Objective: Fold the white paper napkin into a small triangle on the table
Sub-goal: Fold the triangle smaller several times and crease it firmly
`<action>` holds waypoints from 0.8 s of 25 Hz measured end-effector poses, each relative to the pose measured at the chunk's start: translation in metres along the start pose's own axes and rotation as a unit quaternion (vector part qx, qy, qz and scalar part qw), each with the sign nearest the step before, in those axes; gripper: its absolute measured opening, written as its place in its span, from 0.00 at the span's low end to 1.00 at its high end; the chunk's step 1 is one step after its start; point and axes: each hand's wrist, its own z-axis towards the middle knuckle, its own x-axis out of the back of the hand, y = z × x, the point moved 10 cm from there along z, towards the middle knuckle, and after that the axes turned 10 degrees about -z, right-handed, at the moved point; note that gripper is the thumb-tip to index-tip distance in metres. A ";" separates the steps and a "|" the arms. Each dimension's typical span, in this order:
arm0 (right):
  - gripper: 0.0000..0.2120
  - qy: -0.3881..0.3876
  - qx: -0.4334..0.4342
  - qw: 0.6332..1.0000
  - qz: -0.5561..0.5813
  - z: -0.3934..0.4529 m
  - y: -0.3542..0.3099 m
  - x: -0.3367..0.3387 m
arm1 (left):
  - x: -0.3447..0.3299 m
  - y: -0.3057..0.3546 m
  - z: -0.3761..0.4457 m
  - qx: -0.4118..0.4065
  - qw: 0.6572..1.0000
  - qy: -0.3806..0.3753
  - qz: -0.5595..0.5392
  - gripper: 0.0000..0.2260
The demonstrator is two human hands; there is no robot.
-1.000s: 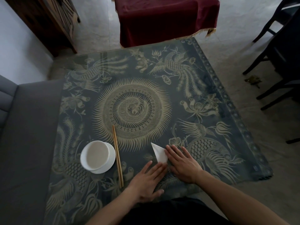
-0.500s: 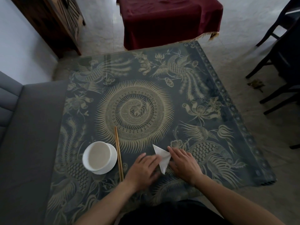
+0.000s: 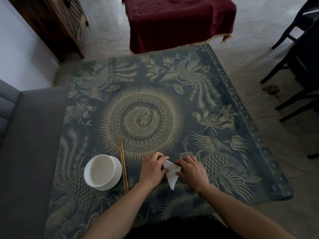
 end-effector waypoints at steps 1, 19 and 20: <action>0.18 -0.001 0.000 1.000 -0.001 0.001 0.001 -0.001 | -0.002 -0.002 -0.001 -0.005 1.000 -0.002 0.010 0.21; 0.12 -0.023 -0.001 0.999 0.024 0.006 -0.002 -0.004 | 0.003 0.004 -0.015 -0.082 0.996 0.023 -0.005 0.16; 0.13 -0.029 -0.003 0.999 0.032 0.008 -0.004 -0.004 | 0.003 0.004 -0.015 -0.079 0.997 0.023 -0.007 0.16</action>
